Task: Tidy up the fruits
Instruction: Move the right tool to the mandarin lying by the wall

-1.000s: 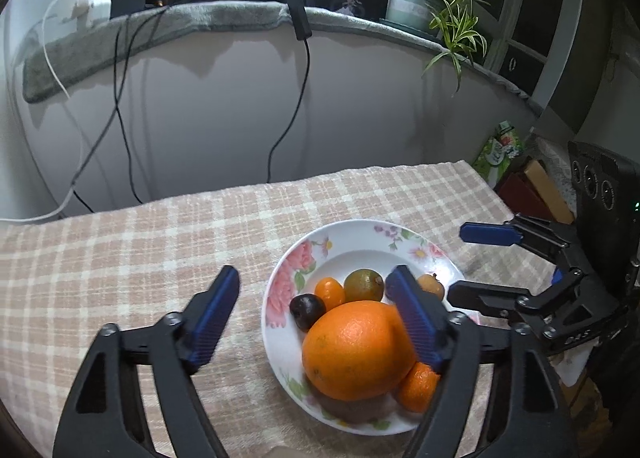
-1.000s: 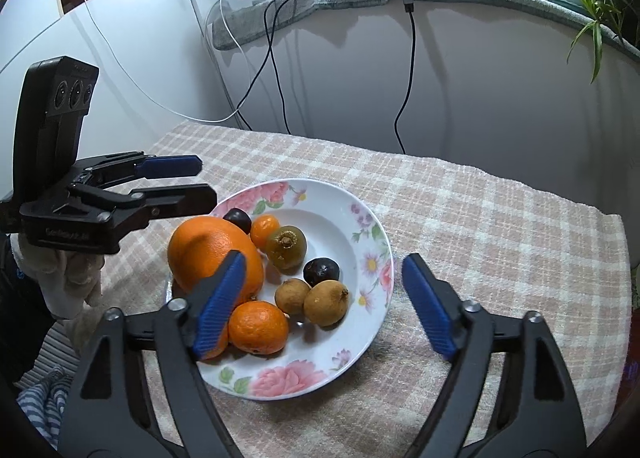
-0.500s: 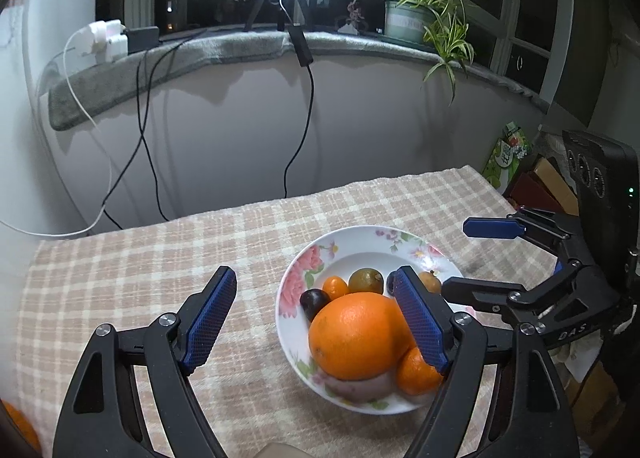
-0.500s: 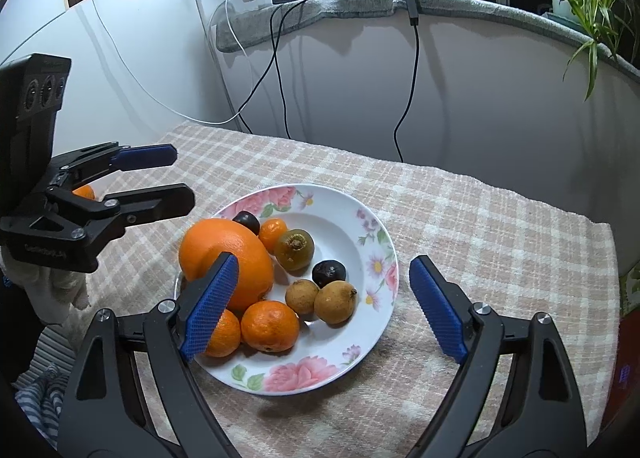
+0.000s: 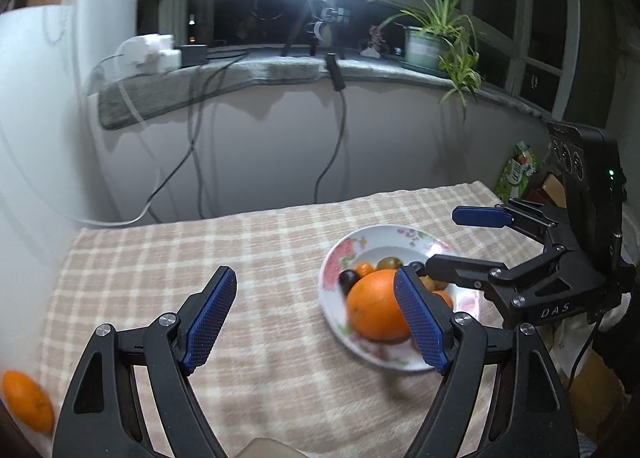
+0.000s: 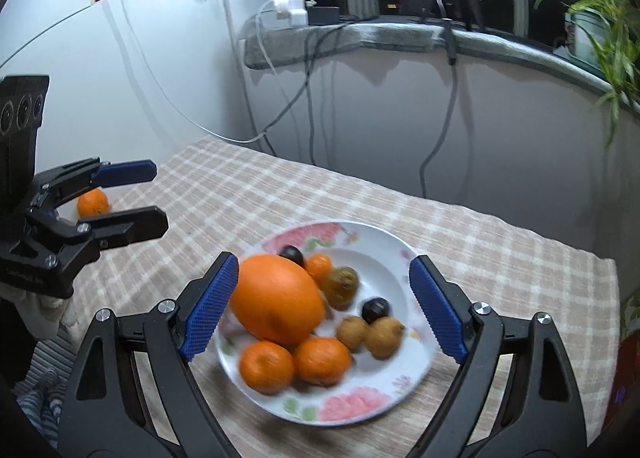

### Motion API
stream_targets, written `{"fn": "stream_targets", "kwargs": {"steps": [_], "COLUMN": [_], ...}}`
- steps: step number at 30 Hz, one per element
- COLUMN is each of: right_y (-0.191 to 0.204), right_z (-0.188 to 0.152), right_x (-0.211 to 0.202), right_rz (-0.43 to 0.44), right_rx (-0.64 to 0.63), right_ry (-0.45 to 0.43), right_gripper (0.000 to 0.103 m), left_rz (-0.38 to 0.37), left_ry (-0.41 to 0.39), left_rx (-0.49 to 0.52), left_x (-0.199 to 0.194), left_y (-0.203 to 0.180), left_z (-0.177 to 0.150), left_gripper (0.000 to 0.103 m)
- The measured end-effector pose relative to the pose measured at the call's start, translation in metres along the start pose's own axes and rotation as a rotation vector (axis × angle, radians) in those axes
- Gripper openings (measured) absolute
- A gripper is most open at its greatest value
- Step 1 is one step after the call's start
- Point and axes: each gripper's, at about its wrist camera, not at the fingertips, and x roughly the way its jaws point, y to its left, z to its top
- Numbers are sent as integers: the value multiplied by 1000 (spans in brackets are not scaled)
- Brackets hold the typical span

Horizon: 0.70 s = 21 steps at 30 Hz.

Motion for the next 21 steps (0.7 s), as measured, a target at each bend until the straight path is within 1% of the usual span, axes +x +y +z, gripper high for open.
{"fn": "stream_targets", "kwargs": {"steps": [3, 8, 15, 21], "right_y": [14, 49, 103, 141], "right_z": [7, 17, 29, 39], "right_x": [8, 26, 56, 86], "right_rz": [29, 96, 185, 309], "right_rx": [-14, -68, -157, -175], "right_ry": [5, 28, 78, 125], "right_gripper": [90, 90, 90, 90], "left_rz": [34, 87, 214, 322], "left_ry": [-1, 9, 4, -10], "left_rx": [-34, -127, -263, -360], "left_x": [-10, -28, -62, -87], "left_y": [15, 51, 100, 131], "left_z": [-11, -37, -78, -112], "left_gripper": [81, 81, 81, 81]}}
